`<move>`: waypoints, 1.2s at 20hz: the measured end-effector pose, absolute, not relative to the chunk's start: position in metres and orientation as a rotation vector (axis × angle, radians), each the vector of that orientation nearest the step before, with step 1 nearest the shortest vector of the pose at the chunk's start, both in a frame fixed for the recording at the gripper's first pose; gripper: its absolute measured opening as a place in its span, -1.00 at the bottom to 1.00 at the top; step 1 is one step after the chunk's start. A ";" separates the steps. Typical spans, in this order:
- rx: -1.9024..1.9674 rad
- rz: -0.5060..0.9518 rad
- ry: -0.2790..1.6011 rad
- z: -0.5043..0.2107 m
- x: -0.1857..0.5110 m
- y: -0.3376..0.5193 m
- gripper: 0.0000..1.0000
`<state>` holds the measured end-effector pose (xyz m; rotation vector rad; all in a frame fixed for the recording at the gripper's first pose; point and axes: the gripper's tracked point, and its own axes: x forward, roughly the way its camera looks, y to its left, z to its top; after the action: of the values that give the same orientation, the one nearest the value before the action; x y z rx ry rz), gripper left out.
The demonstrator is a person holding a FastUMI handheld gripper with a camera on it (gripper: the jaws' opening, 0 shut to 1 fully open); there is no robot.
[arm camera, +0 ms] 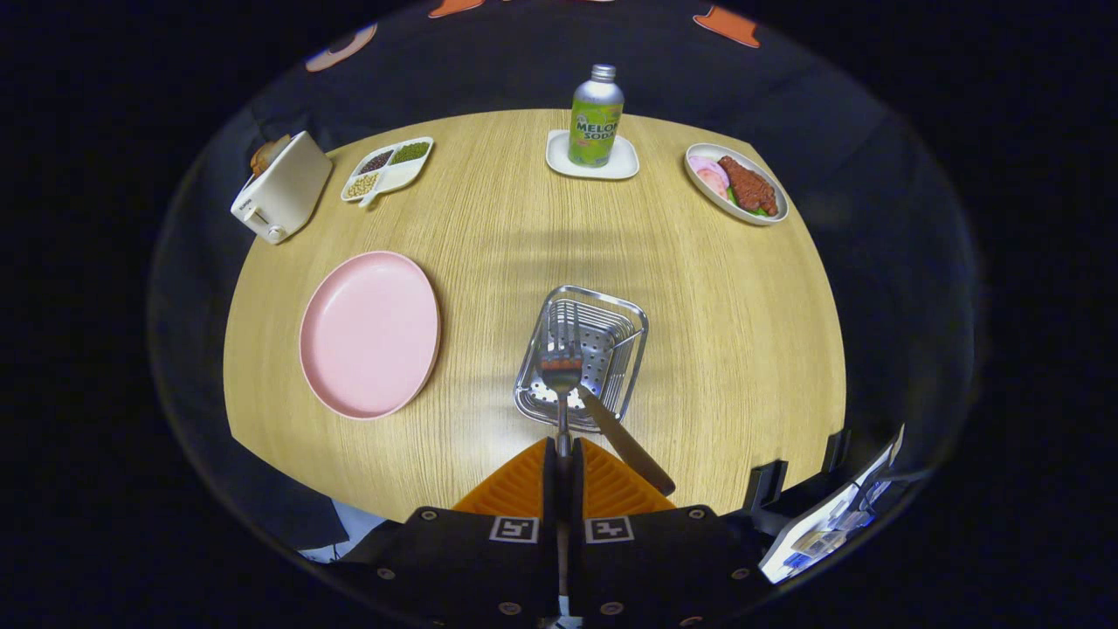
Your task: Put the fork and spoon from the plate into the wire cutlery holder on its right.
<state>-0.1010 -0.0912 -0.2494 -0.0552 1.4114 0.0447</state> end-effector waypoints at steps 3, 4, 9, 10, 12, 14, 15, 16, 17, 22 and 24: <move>-0.049 0.048 1.484 -0.258 -0.103 -0.091 -0.90; -0.047 0.053 1.508 -0.260 -0.105 -0.091 -0.90; -0.018 0.041 1.566 -0.262 -0.099 -0.095 -0.90; 0.002 0.037 1.572 -0.261 -0.098 -0.094 -0.88; 0.032 0.023 1.553 -0.261 -0.087 -0.093 -0.84; 0.036 0.002 1.526 -0.260 -0.080 -0.097 -0.84; 0.047 -0.005 1.506 -0.259 -0.076 -0.096 -0.82; 0.059 -0.004 1.479 -0.256 -0.071 -0.094 -0.82; 0.063 -0.003 1.452 -0.253 -0.066 -0.094 -0.81; 0.059 0.006 1.216 -0.227 -0.030 -0.081 -0.77; 0.071 0.041 1.092 -0.210 -0.014 -0.066 -0.66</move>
<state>-0.0136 -0.0663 -0.2100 0.0714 1.0924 0.0411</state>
